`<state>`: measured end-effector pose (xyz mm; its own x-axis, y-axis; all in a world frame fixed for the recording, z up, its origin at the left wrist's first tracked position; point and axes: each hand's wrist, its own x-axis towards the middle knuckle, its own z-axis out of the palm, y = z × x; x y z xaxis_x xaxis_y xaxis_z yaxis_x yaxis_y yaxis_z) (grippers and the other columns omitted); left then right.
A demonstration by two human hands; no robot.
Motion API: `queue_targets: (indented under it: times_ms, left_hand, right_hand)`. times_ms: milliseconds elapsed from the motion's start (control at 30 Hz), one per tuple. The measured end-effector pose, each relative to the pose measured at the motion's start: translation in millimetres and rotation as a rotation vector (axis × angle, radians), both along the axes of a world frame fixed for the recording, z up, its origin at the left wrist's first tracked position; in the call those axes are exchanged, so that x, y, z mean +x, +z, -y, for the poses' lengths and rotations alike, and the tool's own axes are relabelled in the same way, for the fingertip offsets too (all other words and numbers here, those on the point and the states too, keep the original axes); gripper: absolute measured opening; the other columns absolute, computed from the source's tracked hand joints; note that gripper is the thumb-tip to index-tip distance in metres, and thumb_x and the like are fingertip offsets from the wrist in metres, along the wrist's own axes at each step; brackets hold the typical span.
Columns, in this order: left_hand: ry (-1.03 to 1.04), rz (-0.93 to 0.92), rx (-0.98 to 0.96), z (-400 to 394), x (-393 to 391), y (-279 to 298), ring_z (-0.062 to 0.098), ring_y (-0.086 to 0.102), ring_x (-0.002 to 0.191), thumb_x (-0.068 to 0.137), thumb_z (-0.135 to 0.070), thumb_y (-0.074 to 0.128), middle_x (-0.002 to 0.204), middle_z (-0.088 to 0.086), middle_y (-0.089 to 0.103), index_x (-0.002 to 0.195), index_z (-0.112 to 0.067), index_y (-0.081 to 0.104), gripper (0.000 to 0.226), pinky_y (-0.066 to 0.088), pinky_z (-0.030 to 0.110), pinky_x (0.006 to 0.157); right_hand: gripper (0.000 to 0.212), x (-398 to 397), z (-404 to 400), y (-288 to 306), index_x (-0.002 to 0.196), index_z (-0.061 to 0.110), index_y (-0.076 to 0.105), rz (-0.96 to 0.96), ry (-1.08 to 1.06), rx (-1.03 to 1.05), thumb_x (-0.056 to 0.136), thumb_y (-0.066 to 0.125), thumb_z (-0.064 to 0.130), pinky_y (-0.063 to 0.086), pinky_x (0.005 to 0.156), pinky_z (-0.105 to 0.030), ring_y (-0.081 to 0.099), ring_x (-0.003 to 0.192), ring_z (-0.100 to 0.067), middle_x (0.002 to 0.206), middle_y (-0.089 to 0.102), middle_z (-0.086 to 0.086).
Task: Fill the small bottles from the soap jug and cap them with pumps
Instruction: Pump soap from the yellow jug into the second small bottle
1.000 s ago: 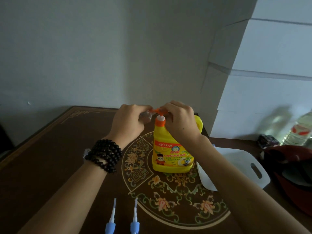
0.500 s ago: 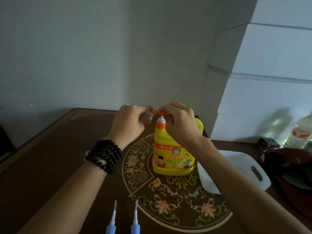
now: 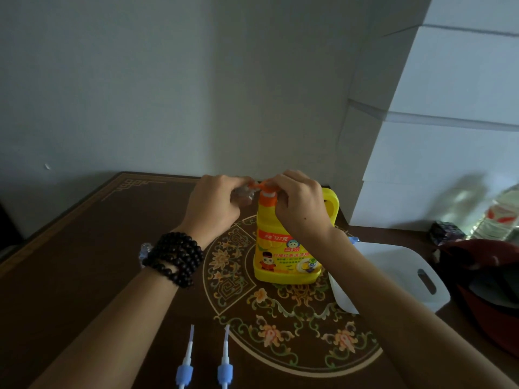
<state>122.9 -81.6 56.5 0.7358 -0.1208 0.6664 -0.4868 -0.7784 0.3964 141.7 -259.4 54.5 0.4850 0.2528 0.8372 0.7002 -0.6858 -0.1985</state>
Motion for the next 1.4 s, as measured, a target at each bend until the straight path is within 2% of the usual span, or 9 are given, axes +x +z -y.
queue_targets:
  times_ms: [167, 267, 433, 800, 900, 1000, 1100, 1233, 1400]
  left_hand:
    - [0.0, 0.016, 0.029, 0, -1, 17, 0.018, 0.073, 0.079, 0.086, -0.015, 0.076, 0.086, -0.002, 0.08, 0.107, -0.025, 0.078, 0.023, 0.054, 0.03, 0.067]
    - [0.006, 0.022, 0.008, 0, -2, 15, 0.019, 0.074, 0.082, 0.086, -0.017, 0.077, 0.089, -0.002, 0.081, 0.109, -0.026, 0.078, 0.025, 0.056, 0.03, 0.069]
    - [0.017, 0.015, -0.013, 1, 0, 6, 0.022, 0.075, 0.083, 0.084, -0.017, 0.078, 0.09, 0.001, 0.081, 0.109, -0.027, 0.078, 0.027, 0.061, 0.04, 0.071]
    - [0.003, -0.049, -0.008, -1, 0, 6, 0.015, 0.073, 0.082, 0.086, -0.02, 0.078, 0.088, -0.004, 0.08, 0.108, -0.03, 0.078, 0.025, 0.052, 0.026, 0.067]
    - [-0.002, -0.07, -0.032, -1, 2, 15, 0.016, 0.073, 0.087, 0.086, -0.019, 0.078, 0.094, -0.002, 0.08, 0.11, -0.028, 0.077, 0.026, 0.054, 0.026, 0.073]
    - [-0.013, -0.101, -0.054, -2, 1, 19, 0.016, 0.073, 0.094, 0.085, -0.018, 0.079, 0.1, 0.0, 0.08, 0.112, -0.025, 0.077, 0.028, 0.05, 0.023, 0.078]
    - [-0.019, -0.138, -0.121, -3, 0, 18, 0.013, 0.072, 0.095, 0.085, -0.017, 0.079, 0.102, -0.001, 0.08, 0.112, -0.021, 0.077, 0.028, 0.052, 0.019, 0.082]
    - [-0.059, -0.229, -0.325, -7, -4, 10, -0.003, 0.069, 0.086, 0.085, -0.016, 0.079, 0.098, -0.006, 0.077, 0.111, -0.021, 0.077, 0.026, 0.051, 0.006, 0.071]
    - [-0.117, -0.383, -0.657, -8, -7, -7, 0.013, 0.071, 0.105, 0.081, -0.018, 0.083, 0.11, -0.006, 0.076, 0.113, -0.024, 0.075, 0.034, 0.063, 0.034, 0.084]
  right_hand:
    - [0.027, -10, 1, 9, 0.096, 0.001, 0.075, 0.044, 0.018, 0.035, 0.079, 0.059, -0.011, 0.054, 0.071, -0.03, 0.067, 0.084, -0.026, 0.091, 0.072, -0.011]
    - [0.028, -9, -1, 10, 0.092, 0.001, 0.076, 0.059, 0.023, 0.058, 0.084, 0.049, 0.001, 0.055, 0.069, -0.032, 0.067, 0.082, -0.026, 0.088, 0.072, -0.01]
    - [0.018, 3, -4, 3, 0.08, 0.002, 0.073, 0.047, -0.006, 0.057, 0.086, 0.057, 0.005, 0.049, 0.061, -0.034, 0.062, 0.073, -0.026, 0.077, 0.067, -0.01]
    - [0.029, -4, 0, 3, 0.089, 0.004, 0.075, 0.008, 0.037, 0.047, 0.09, 0.047, 0.011, 0.052, 0.066, -0.033, 0.064, 0.079, -0.025, 0.085, 0.07, -0.009]
    - [0.02, -6, 2, 10, 0.094, 0.003, 0.075, 0.008, 0.011, 0.013, 0.085, 0.057, 0.002, 0.052, 0.07, -0.029, 0.065, 0.084, -0.024, 0.09, 0.071, -0.009]
    - [0.027, -6, 0, 12, 0.094, 0.003, 0.075, 0.007, 0.003, -0.013, 0.078, 0.061, -0.013, 0.053, 0.071, -0.029, 0.065, 0.085, -0.025, 0.091, 0.071, -0.009]
    - [0.032, -8, 0, 15, 0.093, 0.004, 0.075, 0.006, 0.002, -0.002, 0.077, 0.057, -0.017, 0.054, 0.073, -0.029, 0.065, 0.088, -0.024, 0.092, 0.072, -0.008]
    - [0.033, -12, -1, 16, 0.092, 0.004, 0.075, -0.006, -0.002, -0.009, 0.076, 0.054, -0.016, 0.055, 0.074, -0.032, 0.064, 0.09, -0.026, 0.094, 0.073, -0.009]
    - [0.034, -19, -4, 12, 0.095, 0.003, 0.075, 0.016, -0.046, 0.063, 0.075, 0.054, -0.015, 0.045, 0.086, -0.018, 0.062, 0.102, -0.023, 0.099, 0.073, -0.006]
